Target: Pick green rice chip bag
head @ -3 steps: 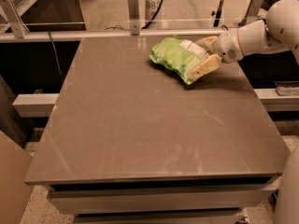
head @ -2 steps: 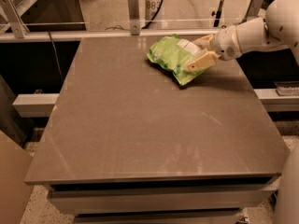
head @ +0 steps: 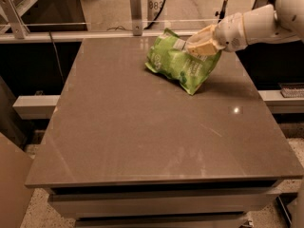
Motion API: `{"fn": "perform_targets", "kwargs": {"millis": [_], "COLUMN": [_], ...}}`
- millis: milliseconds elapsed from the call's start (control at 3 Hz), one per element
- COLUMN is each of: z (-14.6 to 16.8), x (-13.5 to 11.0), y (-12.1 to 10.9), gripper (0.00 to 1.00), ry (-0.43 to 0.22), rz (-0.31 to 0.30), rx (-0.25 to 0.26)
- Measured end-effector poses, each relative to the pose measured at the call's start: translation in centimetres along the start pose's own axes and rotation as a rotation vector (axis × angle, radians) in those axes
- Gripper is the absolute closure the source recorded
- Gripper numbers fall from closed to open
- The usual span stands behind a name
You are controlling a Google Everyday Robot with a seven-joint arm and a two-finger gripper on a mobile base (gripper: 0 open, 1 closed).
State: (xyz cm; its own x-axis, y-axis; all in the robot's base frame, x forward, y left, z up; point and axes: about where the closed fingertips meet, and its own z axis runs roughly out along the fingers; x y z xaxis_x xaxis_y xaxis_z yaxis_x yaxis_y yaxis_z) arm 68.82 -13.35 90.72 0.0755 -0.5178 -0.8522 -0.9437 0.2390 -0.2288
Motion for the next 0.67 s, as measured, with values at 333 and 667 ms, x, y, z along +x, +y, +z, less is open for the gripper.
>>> {"fn": "perform_targets", "kwargs": {"millis": [333,667], "z": [-0.7,-1.7], "x": [-2.2,-4.3], "y": [0.6,0.8], "gripper": [1.0,1.0], "ry": [-0.037,-0.076], "rz": [-0.048,-0.086], "rx": [0.007,0.026]}}
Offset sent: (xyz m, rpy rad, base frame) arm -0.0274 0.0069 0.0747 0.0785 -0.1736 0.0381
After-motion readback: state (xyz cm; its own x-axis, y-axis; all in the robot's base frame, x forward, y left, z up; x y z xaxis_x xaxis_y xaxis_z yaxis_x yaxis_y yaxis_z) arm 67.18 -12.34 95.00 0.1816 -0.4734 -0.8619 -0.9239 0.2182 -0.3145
